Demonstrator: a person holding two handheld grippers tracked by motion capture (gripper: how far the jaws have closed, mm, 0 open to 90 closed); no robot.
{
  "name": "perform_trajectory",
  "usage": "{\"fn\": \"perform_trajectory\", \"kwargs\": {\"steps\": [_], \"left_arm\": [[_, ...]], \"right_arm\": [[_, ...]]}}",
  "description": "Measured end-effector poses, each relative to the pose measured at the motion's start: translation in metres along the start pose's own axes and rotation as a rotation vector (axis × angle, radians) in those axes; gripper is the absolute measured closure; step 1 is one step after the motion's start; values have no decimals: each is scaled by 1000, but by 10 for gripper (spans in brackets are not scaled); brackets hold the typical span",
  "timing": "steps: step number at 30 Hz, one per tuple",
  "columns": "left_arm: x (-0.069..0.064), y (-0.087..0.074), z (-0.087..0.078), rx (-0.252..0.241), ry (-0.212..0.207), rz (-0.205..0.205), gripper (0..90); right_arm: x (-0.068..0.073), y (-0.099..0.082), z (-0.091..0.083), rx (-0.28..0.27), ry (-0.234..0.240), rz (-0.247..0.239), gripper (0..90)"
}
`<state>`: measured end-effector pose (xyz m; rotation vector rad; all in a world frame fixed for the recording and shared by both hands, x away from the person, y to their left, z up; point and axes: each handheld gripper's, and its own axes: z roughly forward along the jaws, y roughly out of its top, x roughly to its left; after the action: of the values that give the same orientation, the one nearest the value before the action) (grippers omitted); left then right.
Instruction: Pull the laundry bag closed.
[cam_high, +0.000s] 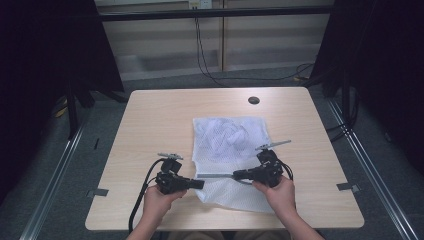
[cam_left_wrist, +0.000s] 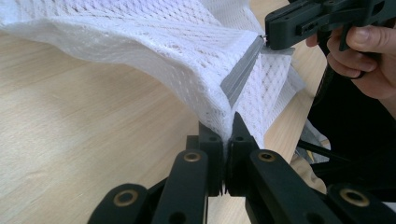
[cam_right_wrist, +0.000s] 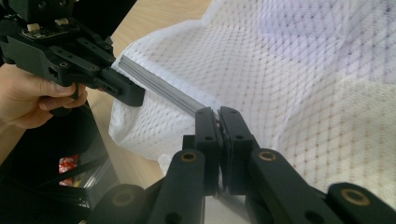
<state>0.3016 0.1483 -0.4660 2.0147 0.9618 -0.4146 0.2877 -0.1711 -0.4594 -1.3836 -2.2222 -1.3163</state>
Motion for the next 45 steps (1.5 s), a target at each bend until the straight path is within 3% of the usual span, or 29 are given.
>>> {"fn": "perform_trajectory", "kwargs": {"steps": [45], "left_arm": [[-2, 0, 2, 10, -4, -5, 885]], "right_arm": [[-7, -4, -6, 0, 23, 17, 868]]}}
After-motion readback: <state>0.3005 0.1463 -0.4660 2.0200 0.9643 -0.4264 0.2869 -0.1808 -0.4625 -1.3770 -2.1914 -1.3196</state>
